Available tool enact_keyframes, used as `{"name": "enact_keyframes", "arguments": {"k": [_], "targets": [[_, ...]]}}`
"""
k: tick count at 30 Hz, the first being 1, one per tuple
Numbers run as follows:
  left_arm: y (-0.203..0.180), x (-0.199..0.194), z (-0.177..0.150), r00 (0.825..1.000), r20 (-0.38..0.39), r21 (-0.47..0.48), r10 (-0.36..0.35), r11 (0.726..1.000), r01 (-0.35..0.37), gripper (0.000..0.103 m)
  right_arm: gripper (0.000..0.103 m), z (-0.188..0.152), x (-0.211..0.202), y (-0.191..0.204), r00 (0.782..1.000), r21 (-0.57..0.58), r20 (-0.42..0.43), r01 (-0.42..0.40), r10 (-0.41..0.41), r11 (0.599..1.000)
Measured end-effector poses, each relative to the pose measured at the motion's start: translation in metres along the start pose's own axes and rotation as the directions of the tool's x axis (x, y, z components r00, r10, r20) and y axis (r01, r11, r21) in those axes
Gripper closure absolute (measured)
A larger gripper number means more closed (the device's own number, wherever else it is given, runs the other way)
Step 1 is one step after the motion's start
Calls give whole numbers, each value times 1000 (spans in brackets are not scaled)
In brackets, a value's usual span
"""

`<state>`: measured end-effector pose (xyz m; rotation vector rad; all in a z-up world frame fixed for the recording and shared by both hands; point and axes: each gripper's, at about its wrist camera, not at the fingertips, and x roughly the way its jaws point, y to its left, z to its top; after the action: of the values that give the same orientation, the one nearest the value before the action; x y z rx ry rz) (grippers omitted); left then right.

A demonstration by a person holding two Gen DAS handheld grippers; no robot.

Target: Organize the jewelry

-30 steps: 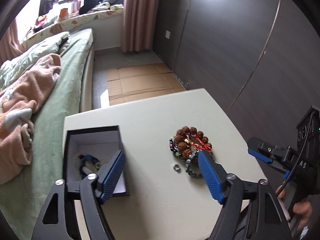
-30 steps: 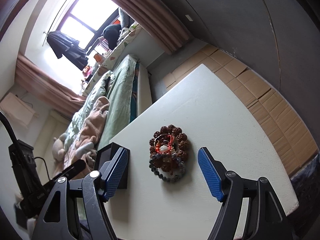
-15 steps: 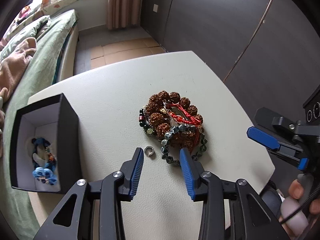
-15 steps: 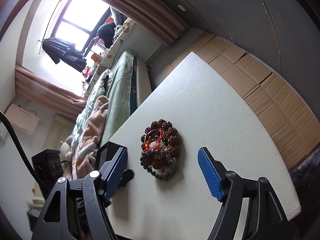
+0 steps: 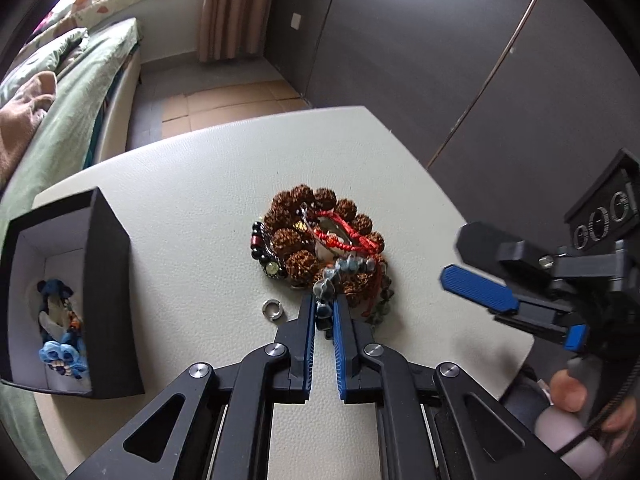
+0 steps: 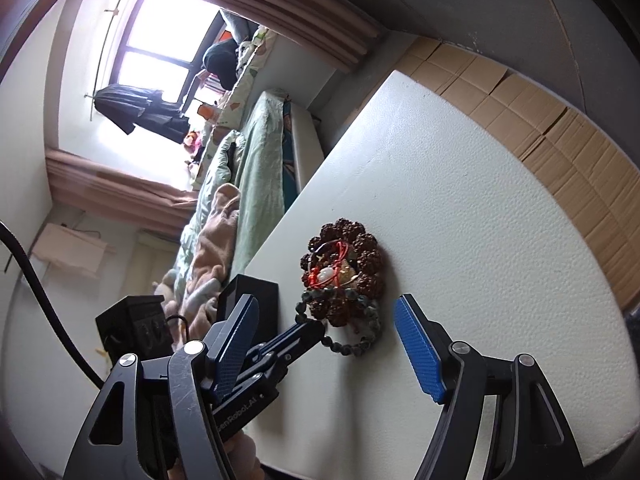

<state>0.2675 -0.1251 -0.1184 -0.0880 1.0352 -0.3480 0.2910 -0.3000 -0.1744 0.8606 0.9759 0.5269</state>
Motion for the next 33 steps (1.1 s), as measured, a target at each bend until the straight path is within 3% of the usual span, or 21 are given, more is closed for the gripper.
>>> {"name": "enact_keyframes", "arguments": {"k": [10,22,25,27,33], "targets": [[6,-48,14,995,90,4,-35,999,35,94,48,0,30,8,998,33,-31,-55,56,998],[47,-81,20,988,153,-40,4,999,3,94,58,3,57,4,1000,88,-18,2,0,996],[58,-91,22,985,170,-55,17,998,-8,94,71,5,64,3,1000,100,-15,27,-26,995],[66,-98,23,983,179,-63,24,998,-13,94,95,5,66,1,999,108,-9,36,-36,993],[87,-123,23,974,219,-82,53,996,-36,94,98,4,49,21,999,49,42,11,-13,999]]}}
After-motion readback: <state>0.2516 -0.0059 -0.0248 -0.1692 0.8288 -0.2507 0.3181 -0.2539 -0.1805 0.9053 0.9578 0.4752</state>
